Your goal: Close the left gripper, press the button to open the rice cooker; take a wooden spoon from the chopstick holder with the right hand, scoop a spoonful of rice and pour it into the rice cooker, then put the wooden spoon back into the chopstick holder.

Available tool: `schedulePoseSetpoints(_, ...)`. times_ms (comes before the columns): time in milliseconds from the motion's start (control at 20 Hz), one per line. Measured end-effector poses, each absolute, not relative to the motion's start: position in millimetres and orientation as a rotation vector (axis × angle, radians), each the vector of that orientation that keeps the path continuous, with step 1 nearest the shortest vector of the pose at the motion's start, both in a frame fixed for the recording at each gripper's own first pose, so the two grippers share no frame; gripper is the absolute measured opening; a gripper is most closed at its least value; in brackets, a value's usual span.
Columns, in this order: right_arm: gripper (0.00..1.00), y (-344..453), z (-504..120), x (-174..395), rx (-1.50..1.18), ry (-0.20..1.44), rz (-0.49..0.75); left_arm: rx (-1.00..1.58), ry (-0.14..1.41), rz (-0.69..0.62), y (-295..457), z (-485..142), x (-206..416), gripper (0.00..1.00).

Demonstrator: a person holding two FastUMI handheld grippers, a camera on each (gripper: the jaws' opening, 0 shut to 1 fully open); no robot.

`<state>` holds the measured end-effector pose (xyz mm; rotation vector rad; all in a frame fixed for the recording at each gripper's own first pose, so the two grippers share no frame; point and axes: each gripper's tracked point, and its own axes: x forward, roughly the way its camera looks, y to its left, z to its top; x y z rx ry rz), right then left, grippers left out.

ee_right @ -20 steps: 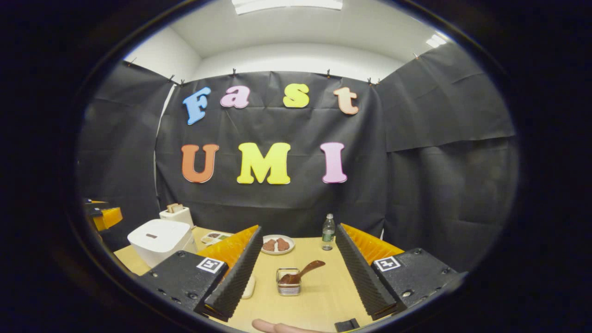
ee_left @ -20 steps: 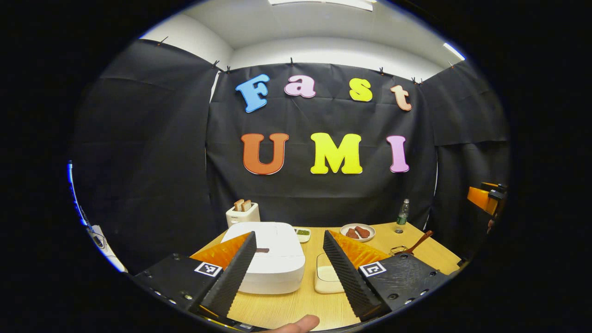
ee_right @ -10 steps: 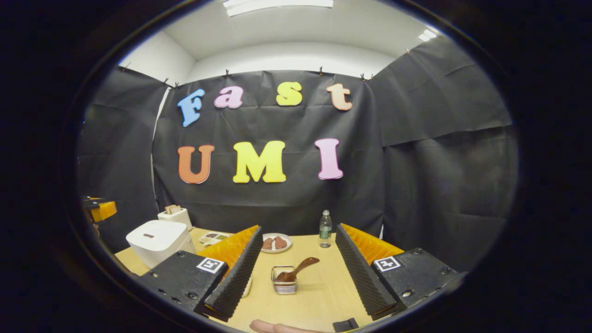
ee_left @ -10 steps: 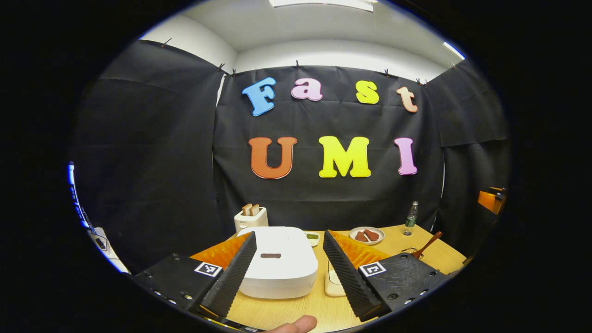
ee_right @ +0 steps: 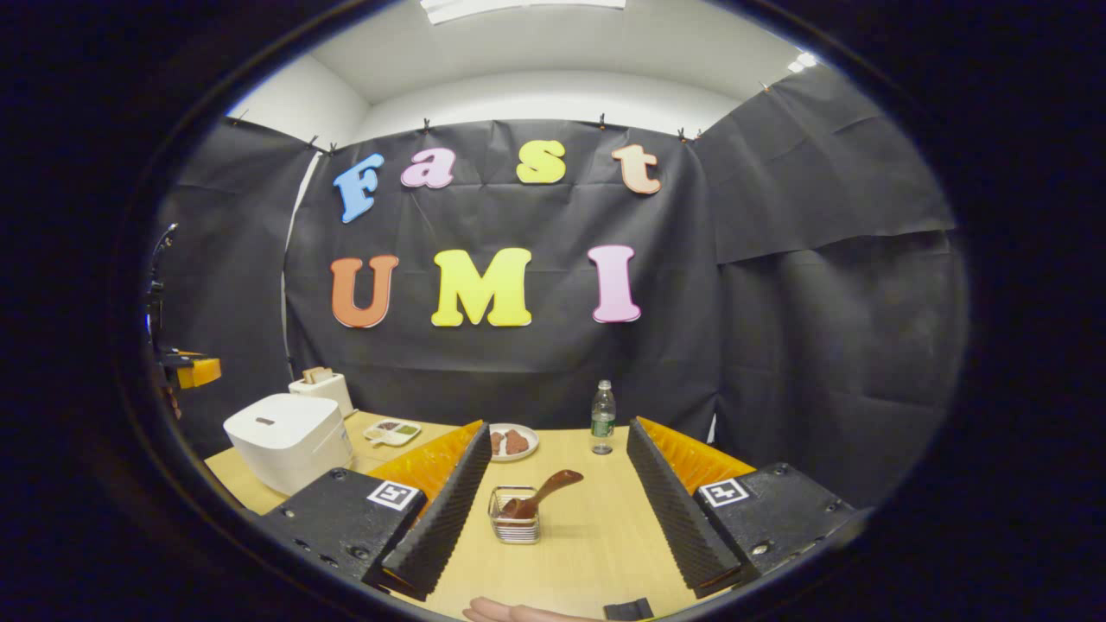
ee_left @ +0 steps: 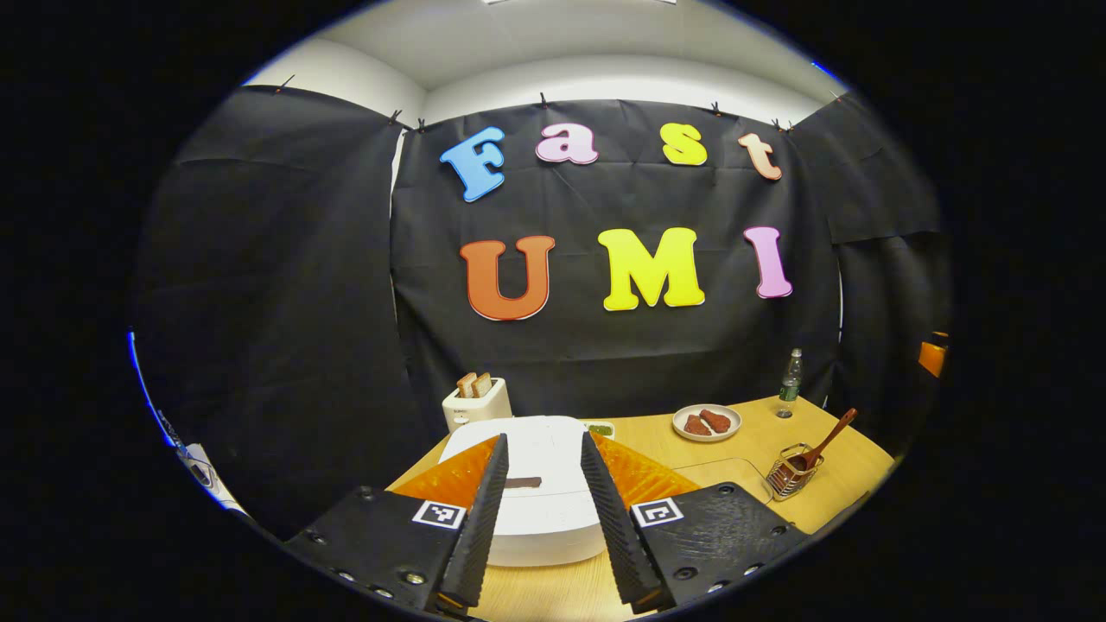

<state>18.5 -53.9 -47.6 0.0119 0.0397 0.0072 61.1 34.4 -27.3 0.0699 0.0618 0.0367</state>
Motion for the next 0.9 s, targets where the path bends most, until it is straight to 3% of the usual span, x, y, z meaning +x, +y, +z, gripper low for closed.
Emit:
schedulePoseSetpoints(50,1.00,-54.0,-48.8,18.3,0.015,0.039,0.013,0.077,0.067,0.042,37.6,-29.4,65.9,0.56)
schedulePoseSetpoints(150,1.00,-58.9,-55.3,19.5,0.017,0.043,0.013,0.043,0.092,0.040,35.4,-37.5,77.7,0.06)
schedulePoseSetpoints(700,1.00,-82.0,-104.9,41.9,0.022,0.098,-0.012,0.061,0.347,0.125,59.2,-114.4,146.5,0.09)
schedulePoseSetpoints(750,1.00,-81.4,-108.4,42.9,0.021,0.100,-0.010,0.045,0.370,0.108,60.2,-121.6,144.1,0.00)
schedulePoseSetpoints(900,0.99,-80.1,-111.7,47.1,0.011,0.098,-0.001,0.063,0.388,0.135,66.3,-128.9,152.9,0.00)
